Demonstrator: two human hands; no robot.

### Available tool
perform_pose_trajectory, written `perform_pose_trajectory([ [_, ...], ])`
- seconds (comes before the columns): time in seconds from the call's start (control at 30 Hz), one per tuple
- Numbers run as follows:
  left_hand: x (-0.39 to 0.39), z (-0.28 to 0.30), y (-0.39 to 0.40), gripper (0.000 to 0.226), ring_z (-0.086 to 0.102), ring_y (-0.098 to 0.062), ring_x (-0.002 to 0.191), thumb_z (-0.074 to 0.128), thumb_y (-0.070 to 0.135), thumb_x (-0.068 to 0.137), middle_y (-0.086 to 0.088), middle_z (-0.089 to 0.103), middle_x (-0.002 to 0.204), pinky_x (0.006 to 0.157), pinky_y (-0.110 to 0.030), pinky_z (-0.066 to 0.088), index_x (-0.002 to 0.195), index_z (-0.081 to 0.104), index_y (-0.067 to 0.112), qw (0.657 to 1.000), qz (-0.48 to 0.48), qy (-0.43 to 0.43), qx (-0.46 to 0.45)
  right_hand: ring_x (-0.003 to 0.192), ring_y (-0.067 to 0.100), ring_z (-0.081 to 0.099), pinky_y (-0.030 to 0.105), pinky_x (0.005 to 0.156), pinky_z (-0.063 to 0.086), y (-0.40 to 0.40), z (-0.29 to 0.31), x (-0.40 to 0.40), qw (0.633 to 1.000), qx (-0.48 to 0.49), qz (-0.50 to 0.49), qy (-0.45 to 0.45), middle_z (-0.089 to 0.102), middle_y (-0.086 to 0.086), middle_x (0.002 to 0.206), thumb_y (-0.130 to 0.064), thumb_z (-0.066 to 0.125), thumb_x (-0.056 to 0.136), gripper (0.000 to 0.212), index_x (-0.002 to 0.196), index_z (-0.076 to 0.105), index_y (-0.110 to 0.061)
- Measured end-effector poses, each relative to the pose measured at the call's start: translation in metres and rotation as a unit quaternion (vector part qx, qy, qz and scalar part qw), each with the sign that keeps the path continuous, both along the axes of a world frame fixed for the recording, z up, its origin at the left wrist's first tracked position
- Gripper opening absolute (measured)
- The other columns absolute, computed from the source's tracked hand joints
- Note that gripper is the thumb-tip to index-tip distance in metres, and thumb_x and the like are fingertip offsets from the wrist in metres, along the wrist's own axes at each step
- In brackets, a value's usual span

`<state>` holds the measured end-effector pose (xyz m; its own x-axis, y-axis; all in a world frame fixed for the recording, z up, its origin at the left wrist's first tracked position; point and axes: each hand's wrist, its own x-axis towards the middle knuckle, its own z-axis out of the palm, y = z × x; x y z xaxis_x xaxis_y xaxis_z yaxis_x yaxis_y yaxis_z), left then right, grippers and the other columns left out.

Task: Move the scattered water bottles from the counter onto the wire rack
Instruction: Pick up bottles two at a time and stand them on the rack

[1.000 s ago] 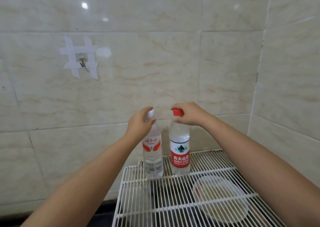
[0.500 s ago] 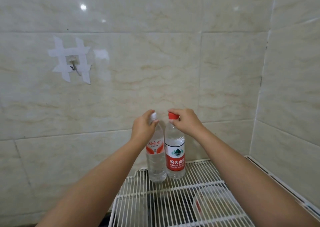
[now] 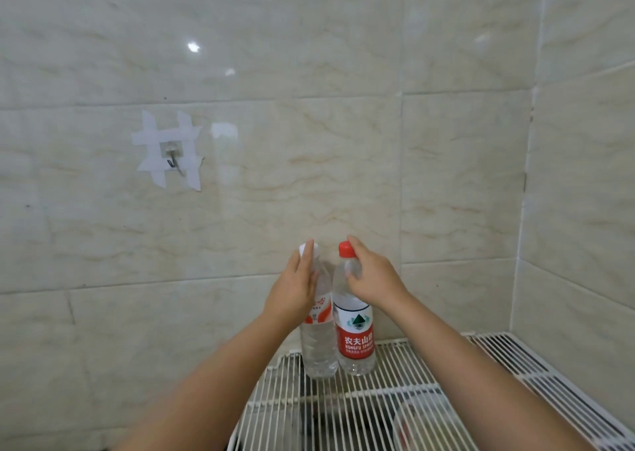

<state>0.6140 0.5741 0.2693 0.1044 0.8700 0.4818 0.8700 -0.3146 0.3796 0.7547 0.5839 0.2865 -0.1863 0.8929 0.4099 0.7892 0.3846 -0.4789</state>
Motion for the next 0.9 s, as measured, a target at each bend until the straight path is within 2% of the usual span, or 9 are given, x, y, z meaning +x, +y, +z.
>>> perform_pose_trajectory([
  [0.07,-0.003,-0.001,-0.009,0.053,0.023,-0.021,0.142,0.026,0.025,0.101,-0.007,0.013,0.157,0.109,-0.031,0.03,0.148,0.003,0.017,1.0,0.013,0.011,0.0,0.121,0.028,0.049,0.033,0.097,0.042,-0.006,-0.003,-0.001,1.0,-0.017,-0.002,-0.002,0.045,0.015,0.138,-0.013,0.046,0.092,0.069,0.148,0.007,-0.018],
  [0.13,-0.012,-0.003,-0.018,0.05,0.019,-0.022,0.143,0.027,0.023,0.101,-0.008,0.013,0.157,0.113,-0.033,0.026,0.148,0.01,0.017,0.998,0.044,0.036,-0.008,0.132,0.027,0.039,0.035,0.106,0.036,-0.012,-0.005,-0.004,1.0,0.001,-0.023,0.0,0.035,0.013,0.147,-0.015,0.046,0.092,0.068,0.148,0.007,-0.016],
  [0.23,-0.035,-0.008,-0.036,0.046,0.014,-0.025,0.145,0.031,0.024,0.1,-0.011,0.015,0.157,0.116,-0.036,0.018,0.145,0.024,0.015,0.984,0.116,0.133,-0.04,0.143,0.029,0.017,0.041,0.118,0.018,-0.027,-0.008,-0.015,0.995,0.048,-0.06,-0.065,0.018,0.011,0.155,-0.014,0.044,0.092,0.058,0.145,0.02,-0.015],
  [0.33,-0.066,-0.014,-0.069,0.045,0.014,-0.027,0.145,0.03,0.03,0.1,-0.011,0.019,0.155,0.116,-0.039,0.017,0.142,0.032,0.013,0.967,0.167,0.182,-0.064,0.146,0.025,0.006,0.046,0.118,0.01,-0.05,-0.011,-0.036,0.988,0.078,-0.049,-0.125,0.011,0.004,0.158,-0.014,0.047,0.088,0.055,0.141,0.032,-0.014],
  [0.43,-0.108,-0.022,-0.114,0.044,0.018,-0.027,0.143,0.027,0.031,0.1,-0.011,0.025,0.153,0.114,-0.041,0.02,0.139,0.035,0.012,0.956,0.201,0.199,-0.073,0.145,0.024,0.012,0.045,0.117,0.008,-0.079,-0.015,-0.075,0.985,0.095,-0.004,-0.144,0.02,0.006,0.155,-0.013,0.047,0.087,0.049,0.135,0.041,-0.008],
  [0.63,-0.227,-0.054,-0.236,0.043,0.018,-0.03,0.142,0.03,0.028,0.1,-0.011,0.026,0.152,0.112,-0.043,0.023,0.141,0.033,0.015,0.928,0.299,0.187,-0.12,0.137,0.03,0.028,0.043,0.112,0.02,-0.164,-0.033,-0.196,0.982,0.115,0.078,-0.126,0.037,0.011,0.147,-0.022,0.049,0.088,0.045,0.13,0.047,-0.007],
  [0.77,-0.311,-0.082,-0.34,0.045,0.028,-0.032,0.137,0.034,0.03,0.098,-0.013,0.037,0.145,0.111,-0.043,0.028,0.14,0.036,0.016,0.913,0.349,0.172,-0.121,0.128,0.031,0.039,0.04,0.105,0.028,-0.243,-0.067,-0.289,0.98,0.096,0.14,-0.108,0.045,0.016,0.138,-0.024,0.049,0.088,0.045,0.128,0.048,-0.006],
  [0.87,-0.387,-0.109,-0.445,0.046,0.034,-0.034,0.131,0.035,0.031,0.096,-0.015,0.044,0.138,0.104,-0.046,0.032,0.138,0.038,0.013,0.889,0.4,0.172,-0.142,0.121,0.032,0.045,0.038,0.099,0.031,-0.334,-0.104,-0.376,0.967,0.059,0.219,-0.116,0.05,0.019,0.13,-0.03,0.046,0.088,0.045,0.123,0.051,-0.003],
  [0.9,-0.396,-0.117,-0.458,0.046,0.033,-0.034,0.131,0.038,0.03,0.096,-0.015,0.043,0.139,0.102,-0.046,0.032,0.138,0.038,0.013,0.888,0.401,0.172,-0.146,0.121,0.033,0.045,0.039,0.099,0.031,-0.346,-0.112,-0.385,0.965,0.046,0.229,-0.115,0.05,0.019,0.13,-0.032,0.046,0.088,0.046,0.122,0.051,-0.002],
])
